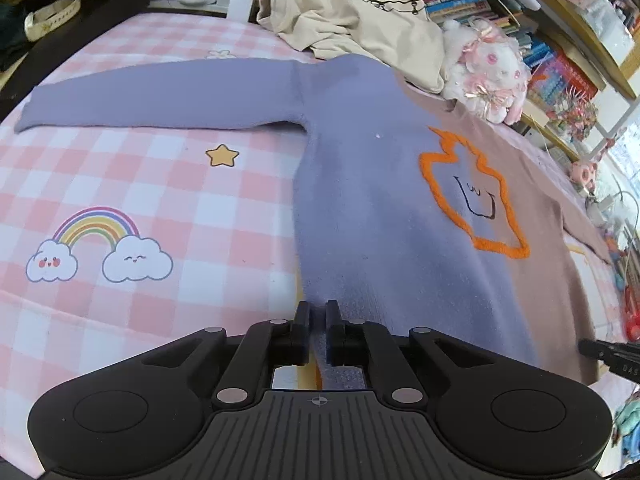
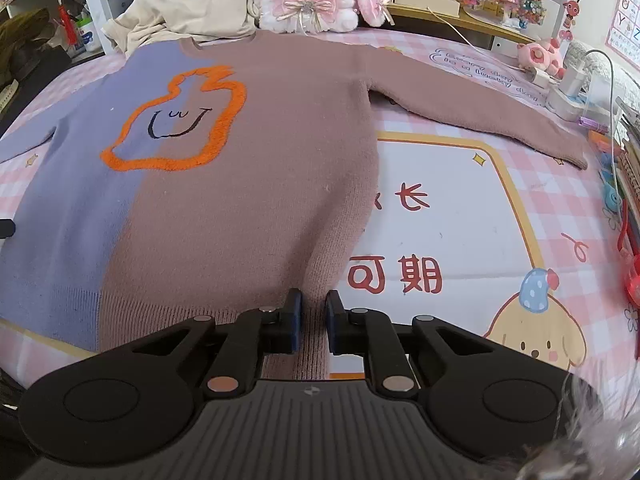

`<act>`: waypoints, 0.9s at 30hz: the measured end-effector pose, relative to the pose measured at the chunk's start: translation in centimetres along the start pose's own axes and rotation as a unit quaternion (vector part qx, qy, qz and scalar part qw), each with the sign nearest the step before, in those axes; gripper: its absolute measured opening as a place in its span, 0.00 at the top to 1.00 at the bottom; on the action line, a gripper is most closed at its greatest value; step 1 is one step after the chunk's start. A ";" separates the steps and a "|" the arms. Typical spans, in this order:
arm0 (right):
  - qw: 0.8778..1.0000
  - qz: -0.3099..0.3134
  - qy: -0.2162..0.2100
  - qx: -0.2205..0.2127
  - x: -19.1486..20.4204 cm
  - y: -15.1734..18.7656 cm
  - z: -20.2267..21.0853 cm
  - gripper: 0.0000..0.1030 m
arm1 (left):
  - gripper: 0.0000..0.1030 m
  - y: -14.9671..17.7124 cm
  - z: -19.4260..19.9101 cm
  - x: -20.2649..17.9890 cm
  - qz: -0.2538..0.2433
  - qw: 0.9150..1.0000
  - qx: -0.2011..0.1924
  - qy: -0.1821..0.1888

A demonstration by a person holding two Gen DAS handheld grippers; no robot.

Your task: Fold clothes

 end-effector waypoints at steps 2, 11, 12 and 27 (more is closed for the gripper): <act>1.000 -0.001 -0.001 0.000 0.0 0.0 0.0 0.88 | 0.94 0.0 0.0 -0.3 -0.015 1.000 0.002 -0.004; 1.000 0.001 0.002 0.002 0.1 -0.1 -0.1 0.84 | 0.71 0.7 0.4 -1.0 -0.027 1.000 0.003 -0.016; 1.000 0.002 0.005 0.003 0.1 -0.1 -0.1 0.83 | 0.65 0.7 0.4 -1.2 -0.035 0.999 0.002 -0.019; 1.000 -0.030 0.007 0.000 -1.3 -0.3 -0.3 0.65 | 0.37 0.7 -0.2 -2.8 -0.088 0.995 0.006 -0.037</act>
Point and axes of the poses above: each gripper's, at about its wrist camera, not at the fingertips, and z roughly against the way its jaws point, x to its left, y to its underside, the point moved 4 cm from there along -z, roughly the way its jaws point, and after that the axes turned 4 degrees about x, right-handed, at the moved point
